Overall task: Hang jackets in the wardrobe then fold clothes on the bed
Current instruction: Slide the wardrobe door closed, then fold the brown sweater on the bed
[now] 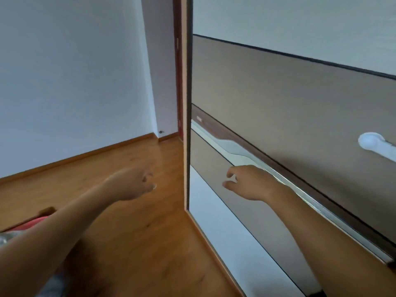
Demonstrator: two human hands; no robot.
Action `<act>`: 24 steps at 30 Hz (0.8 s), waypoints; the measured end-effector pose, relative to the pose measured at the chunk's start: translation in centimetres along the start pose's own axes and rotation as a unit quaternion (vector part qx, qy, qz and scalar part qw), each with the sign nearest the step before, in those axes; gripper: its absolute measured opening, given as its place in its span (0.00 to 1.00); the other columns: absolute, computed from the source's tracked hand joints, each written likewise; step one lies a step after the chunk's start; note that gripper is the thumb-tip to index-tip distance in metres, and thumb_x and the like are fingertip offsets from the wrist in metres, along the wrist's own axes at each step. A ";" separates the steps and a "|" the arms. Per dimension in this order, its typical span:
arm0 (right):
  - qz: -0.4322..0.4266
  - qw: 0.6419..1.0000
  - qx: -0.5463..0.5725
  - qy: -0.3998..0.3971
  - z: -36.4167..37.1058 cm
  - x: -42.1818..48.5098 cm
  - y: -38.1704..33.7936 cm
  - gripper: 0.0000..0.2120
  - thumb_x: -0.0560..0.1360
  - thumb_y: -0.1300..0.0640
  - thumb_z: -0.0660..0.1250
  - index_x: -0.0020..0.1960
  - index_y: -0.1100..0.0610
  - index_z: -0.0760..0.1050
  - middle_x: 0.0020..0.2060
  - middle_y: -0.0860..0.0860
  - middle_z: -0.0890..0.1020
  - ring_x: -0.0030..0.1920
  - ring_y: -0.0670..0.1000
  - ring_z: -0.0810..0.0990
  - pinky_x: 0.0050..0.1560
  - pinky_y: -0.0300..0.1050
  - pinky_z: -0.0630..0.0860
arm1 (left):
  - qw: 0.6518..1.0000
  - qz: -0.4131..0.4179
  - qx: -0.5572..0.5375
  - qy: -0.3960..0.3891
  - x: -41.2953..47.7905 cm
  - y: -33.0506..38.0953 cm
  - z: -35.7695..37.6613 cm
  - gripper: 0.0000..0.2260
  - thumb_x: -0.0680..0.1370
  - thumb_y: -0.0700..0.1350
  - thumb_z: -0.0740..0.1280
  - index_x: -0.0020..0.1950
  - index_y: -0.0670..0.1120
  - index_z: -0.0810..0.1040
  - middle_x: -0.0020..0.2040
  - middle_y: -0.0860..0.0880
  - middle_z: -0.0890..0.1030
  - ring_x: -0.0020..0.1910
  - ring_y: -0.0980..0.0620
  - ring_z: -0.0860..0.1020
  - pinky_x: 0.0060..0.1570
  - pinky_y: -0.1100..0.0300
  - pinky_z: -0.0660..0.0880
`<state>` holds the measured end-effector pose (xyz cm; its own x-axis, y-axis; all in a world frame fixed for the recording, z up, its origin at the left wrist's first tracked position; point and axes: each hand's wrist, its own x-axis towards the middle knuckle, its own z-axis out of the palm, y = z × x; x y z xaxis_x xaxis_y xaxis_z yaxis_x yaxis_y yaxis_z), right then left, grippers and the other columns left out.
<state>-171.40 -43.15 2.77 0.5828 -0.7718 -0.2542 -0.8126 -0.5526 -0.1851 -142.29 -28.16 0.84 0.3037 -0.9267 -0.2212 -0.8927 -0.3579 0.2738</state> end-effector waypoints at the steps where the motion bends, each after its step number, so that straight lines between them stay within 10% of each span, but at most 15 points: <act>1: -0.024 1.000 -0.004 -0.010 0.6 0.9 -1.5 0.23 0.80 0.37 0.62 0.69 0.48 0.73 0.64 0.49 0.79 0.62 0.52 0.78 0.60 0.49 0.75 | 1.000 -0.023 -0.006 -0.003 -1.3 -1.6 0.5 0.20 0.80 0.56 0.66 0.70 0.51 0.75 0.58 0.53 0.80 0.53 0.55 0.78 0.53 0.61 0.73; 17: -0.381 0.903 -0.151 -0.127 11.4 7.9 -40.9 0.21 0.81 0.38 0.60 0.69 0.46 0.74 0.65 0.49 0.80 0.61 0.53 0.79 0.59 0.52 0.79 | 0.926 -0.360 -0.097 0.062 -24.2 -28.8 7.1 0.13 0.78 0.55 0.66 0.56 0.47 0.78 0.51 0.50 0.81 0.51 0.46 0.79 0.51 0.52 0.76; 24: -0.500 0.827 -0.198 -0.163 19.0 7.1 -59.4 0.19 0.80 0.38 0.61 0.64 0.46 0.75 0.60 0.51 0.82 0.58 0.54 0.80 0.58 0.54 0.78 | 0.859 -0.480 -0.156 0.087 -33.5 -38.3 9.9 0.19 0.78 0.56 0.66 0.67 0.52 0.74 0.58 0.49 0.79 0.56 0.46 0.79 0.54 0.50 0.77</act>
<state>-118.96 -9.87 -6.08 0.8808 0.2240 -0.4171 0.1771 -0.9729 -0.1485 -121.55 17.75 -11.50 0.9193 -0.1817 -0.3490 -0.0800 -0.9547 0.2865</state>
